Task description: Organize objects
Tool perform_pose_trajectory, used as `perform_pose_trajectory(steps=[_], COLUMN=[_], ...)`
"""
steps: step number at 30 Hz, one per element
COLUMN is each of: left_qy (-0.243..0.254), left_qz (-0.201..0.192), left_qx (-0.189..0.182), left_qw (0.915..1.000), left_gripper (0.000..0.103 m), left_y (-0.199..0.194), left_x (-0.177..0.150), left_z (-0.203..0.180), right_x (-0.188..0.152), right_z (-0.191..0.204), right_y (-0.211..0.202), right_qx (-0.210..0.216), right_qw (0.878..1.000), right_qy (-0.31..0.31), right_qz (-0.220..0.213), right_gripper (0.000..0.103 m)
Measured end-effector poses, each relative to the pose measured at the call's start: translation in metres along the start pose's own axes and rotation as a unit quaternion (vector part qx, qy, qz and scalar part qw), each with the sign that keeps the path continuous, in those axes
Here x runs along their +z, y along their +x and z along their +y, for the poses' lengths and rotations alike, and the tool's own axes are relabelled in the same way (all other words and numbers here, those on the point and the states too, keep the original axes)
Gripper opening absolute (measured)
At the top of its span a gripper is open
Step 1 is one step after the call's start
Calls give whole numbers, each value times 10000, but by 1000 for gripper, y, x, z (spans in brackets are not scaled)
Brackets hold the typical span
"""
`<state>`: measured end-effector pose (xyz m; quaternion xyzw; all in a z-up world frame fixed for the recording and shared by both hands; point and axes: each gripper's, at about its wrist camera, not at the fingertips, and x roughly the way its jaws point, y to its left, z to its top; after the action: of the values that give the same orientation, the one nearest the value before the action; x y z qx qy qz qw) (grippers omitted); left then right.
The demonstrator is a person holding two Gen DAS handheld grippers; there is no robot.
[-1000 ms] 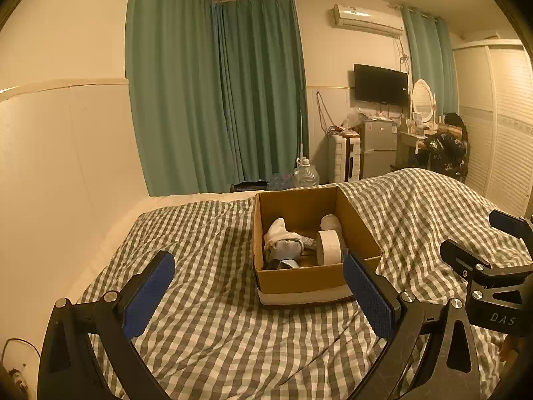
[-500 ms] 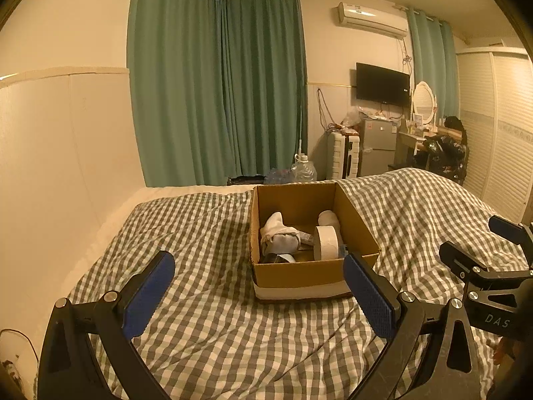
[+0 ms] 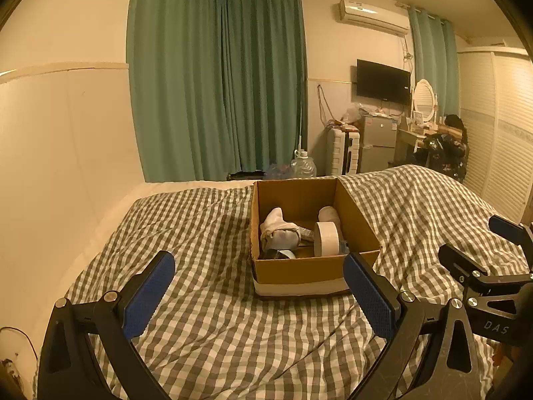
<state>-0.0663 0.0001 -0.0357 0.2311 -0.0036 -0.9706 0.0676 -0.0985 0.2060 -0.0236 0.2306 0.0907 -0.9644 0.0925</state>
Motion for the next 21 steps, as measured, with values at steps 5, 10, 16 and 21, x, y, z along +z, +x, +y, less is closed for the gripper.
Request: perform_pose_trajectory(steps=[5, 10, 16, 21], left_qy=[-58, 3, 39, -12], left_qz=[15, -16, -114, -154], left_qx=[-27, 68, 188, 185], left_qw=[10000, 10000, 9998, 9997], left_gripper=[103, 103, 103, 103], left_y=[0, -2, -4, -6], left_x=[0, -1, -2, -2], left_z=[3, 2, 0, 2], right_x=[0, -2, -4, -3], right_z=[0, 2, 4, 6], right_y=[0, 1, 2, 3], right_qx=[-3, -60, -40, -43], right_qw=[10000, 10000, 9999, 9999], right_qy=[0, -54, -64, -84], right_qz=[3, 46, 70, 78], right_gripper=[102, 102, 102, 102])
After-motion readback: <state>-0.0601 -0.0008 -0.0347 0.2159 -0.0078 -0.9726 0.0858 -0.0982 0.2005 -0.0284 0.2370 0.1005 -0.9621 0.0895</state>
